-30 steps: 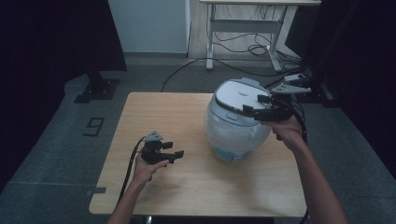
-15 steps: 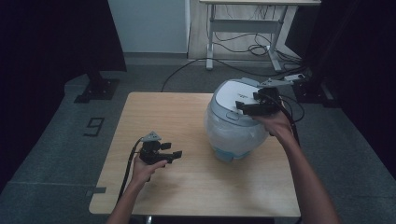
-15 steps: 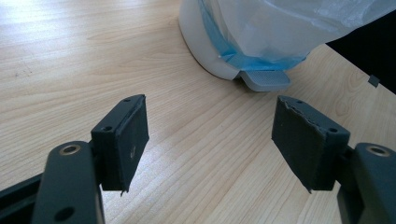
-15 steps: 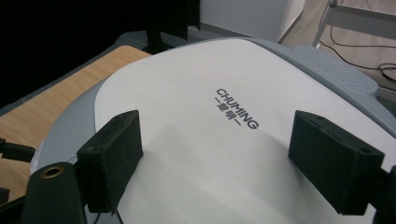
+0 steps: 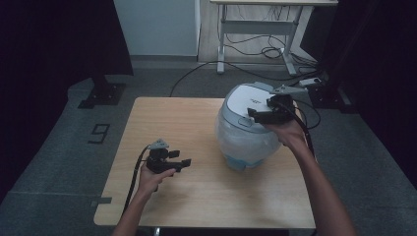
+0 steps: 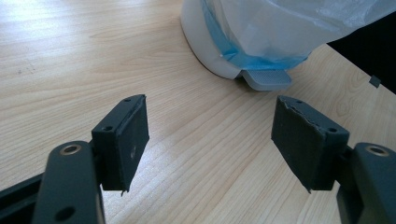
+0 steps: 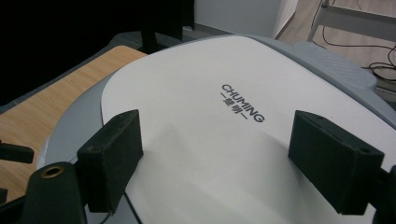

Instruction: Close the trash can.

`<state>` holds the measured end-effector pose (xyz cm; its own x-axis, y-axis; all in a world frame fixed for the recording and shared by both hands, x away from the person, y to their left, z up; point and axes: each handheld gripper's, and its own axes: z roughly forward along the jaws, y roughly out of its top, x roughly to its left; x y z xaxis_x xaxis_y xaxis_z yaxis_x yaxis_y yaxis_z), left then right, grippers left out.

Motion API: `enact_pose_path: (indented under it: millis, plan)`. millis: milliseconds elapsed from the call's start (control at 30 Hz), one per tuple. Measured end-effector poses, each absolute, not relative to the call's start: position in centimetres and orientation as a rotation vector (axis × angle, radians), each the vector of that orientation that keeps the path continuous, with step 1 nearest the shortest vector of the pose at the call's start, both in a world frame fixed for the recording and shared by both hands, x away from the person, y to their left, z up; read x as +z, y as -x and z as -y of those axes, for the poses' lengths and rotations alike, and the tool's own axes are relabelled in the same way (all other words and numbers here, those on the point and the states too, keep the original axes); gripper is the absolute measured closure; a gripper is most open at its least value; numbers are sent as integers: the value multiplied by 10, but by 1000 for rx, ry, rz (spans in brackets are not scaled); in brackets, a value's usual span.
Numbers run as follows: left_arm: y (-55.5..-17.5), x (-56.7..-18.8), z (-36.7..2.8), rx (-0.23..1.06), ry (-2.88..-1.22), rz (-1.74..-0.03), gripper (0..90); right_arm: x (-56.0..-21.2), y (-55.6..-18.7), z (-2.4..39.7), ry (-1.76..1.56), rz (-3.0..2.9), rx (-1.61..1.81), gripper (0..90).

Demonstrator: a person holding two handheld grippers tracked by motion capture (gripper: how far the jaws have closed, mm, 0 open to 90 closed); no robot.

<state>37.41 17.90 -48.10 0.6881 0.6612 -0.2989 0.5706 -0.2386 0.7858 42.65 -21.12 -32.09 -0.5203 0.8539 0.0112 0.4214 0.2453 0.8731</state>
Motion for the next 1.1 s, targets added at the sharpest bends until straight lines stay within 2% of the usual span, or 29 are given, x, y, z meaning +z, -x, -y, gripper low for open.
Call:
enact_pose_path:
  millis: [433, 633, 833, 1100]
  plan:
    - [-374, -481, -179, 115, -1921, -961, 274, -324, -422, 208, -1130, -2052, 1178, 173]
    - [-377, -486, -181, 114, -1932, -971, 274, -328, -418, 217, -1103, -2030, 1295, 196]
    - [-379, -489, -183, 117, -1928, -985, 274, -332, -402, 229, -1061, -2009, 1367, 194]
    - [-375, -488, -182, 123, -1923, -976, 274, -340, -363, 251, -1030, -1961, 1449, 189]
